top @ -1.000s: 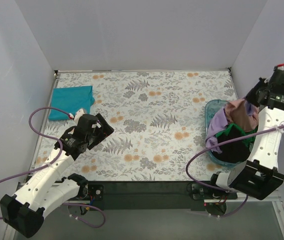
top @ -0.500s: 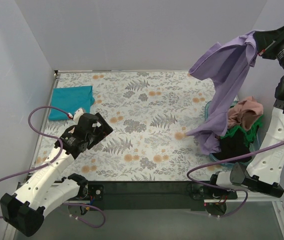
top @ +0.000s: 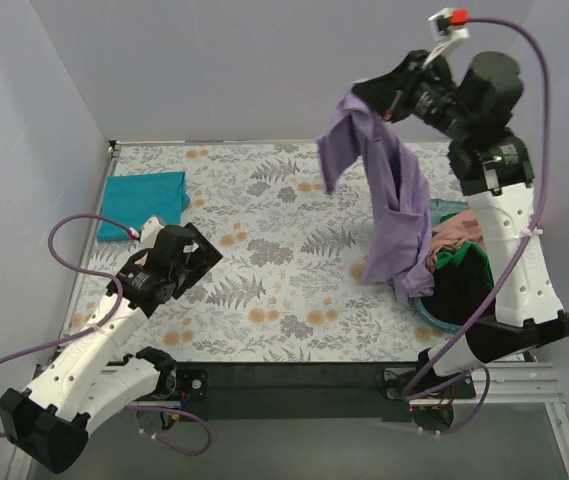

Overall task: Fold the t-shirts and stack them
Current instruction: Move the tshirt to the center of the board

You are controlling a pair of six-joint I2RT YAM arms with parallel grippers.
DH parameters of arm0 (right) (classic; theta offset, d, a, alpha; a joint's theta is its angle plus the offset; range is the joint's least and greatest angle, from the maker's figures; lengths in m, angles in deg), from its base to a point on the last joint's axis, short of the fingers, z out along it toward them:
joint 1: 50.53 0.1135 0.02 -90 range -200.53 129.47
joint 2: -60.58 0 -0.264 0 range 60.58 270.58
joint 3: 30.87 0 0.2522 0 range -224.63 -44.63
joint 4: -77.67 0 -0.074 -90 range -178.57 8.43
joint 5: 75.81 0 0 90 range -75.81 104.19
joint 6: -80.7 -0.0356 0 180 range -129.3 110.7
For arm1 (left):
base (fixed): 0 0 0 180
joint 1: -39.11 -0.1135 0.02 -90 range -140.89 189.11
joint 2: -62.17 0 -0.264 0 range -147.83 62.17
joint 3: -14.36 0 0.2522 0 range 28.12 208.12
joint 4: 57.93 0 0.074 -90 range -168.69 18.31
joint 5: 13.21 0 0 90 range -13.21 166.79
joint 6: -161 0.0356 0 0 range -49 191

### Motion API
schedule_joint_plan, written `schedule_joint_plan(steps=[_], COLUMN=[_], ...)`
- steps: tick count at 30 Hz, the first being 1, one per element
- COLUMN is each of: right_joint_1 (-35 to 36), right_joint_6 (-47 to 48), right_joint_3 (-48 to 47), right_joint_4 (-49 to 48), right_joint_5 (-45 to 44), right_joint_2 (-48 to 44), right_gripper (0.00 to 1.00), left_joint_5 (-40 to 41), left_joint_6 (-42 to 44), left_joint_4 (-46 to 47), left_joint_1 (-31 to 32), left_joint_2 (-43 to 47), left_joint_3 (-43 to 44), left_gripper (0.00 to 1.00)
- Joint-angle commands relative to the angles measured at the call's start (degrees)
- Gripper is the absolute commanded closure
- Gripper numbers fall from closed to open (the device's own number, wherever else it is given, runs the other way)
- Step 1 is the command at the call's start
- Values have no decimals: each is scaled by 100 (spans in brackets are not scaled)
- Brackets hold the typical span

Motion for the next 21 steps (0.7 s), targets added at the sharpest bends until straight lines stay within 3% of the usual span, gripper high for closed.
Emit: schedule_joint_plan(steps=[1, 4, 7, 9, 12, 14, 18, 21], right_joint_1=[1358, 2388, 3101, 3428, 3702, 3702, 3684, 3395], right_joint_6=[477, 697, 759, 908, 612, 434, 504, 391], right_joint_3=[253, 483, -508, -1758, -2592, -2262, -1164, 434], right_joint_4=[-681, -1005, -998, -762, -812, -1181, -1421, -1219], right_joint_5=[-1035, -1687, -1889, -2554, -3173, -3234, -4506, -5176], right_joint_2=[-275, 84, 918, 1647, 2229, 2064, 1440, 466], right_gripper=[99, 99, 99, 99, 99, 99, 99, 99], left_joint_5=[360, 430, 351, 412, 596, 659, 755, 834], left_joint_6=[-602, -716, -673, -734, -752, -761, -770, -813], left_joint_4=[-415, -467, -494, -634, -906, -1073, -1285, -1250], left_joint_1=[7, 7, 7, 7, 7, 7, 7, 7], left_joint_2=[167, 517, 878, 985, 1134, 1187, 1266, 1310], left_joint_3=[237, 202, 219, 298, 605, 807, 887, 765], left_gripper=[2, 2, 2, 2, 2, 2, 2, 2])
